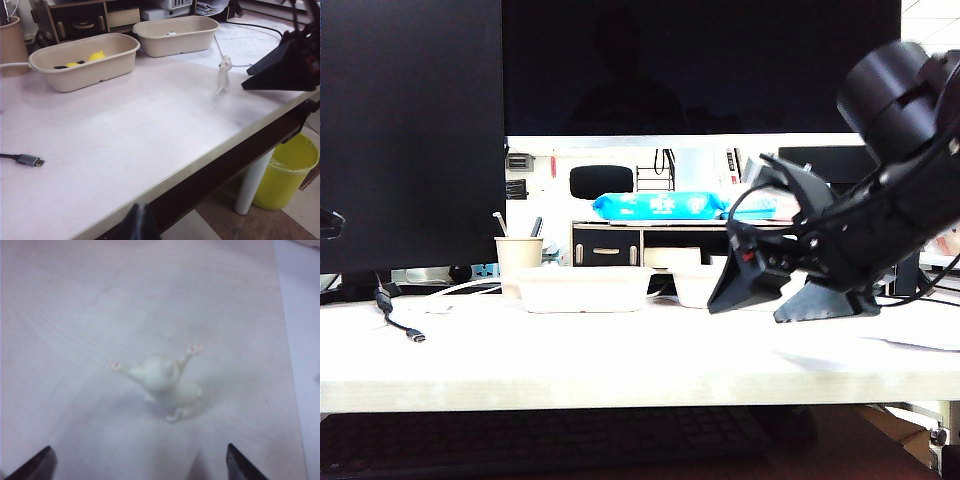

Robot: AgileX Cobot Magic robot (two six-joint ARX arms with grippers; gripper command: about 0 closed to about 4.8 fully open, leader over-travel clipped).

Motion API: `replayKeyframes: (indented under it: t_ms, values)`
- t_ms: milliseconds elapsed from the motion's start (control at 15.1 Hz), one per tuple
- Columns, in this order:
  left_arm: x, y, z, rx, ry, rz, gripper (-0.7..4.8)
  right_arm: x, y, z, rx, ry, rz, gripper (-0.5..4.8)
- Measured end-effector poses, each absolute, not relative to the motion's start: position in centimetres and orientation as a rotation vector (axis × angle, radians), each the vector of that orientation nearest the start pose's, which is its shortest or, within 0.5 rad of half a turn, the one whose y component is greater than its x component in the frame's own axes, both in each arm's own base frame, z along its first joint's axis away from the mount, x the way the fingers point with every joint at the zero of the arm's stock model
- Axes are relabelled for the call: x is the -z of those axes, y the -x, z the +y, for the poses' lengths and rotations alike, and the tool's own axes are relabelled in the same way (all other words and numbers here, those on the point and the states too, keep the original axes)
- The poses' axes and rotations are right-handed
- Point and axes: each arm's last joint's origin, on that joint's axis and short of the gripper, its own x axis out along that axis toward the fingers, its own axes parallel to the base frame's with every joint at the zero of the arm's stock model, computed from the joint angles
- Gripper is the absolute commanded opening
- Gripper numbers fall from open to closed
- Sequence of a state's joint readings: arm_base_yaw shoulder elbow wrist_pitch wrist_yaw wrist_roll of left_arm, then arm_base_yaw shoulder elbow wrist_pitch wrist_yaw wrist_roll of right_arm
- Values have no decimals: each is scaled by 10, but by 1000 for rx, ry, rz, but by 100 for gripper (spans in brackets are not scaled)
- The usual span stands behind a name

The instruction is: Put the dolls with similar colors into the same paper box, while dolls with different colors go into separate paper boxes.

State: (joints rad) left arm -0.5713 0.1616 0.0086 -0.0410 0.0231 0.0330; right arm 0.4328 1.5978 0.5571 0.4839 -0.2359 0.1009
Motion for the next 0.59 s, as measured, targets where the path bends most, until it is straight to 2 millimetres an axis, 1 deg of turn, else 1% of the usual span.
replayKeyframes:
  t_ms: [132, 330, 462, 594]
  values:
    - [-149, -88, -58, 596, -86, 180, -5, -133, -262, 128, -627, -44, 551, 435]
    - [-149, -88, -58, 596, -86, 180, -5, -126, -266, 130, -627, -46, 527, 395]
    - [-149, -88, -58, 596, -85, 180, -5, -129, -268, 131, -613, -44, 512, 386]
    - [-149, -88, -58, 596, -85, 180, -5, -139, -278, 135, -609, -47, 470, 386]
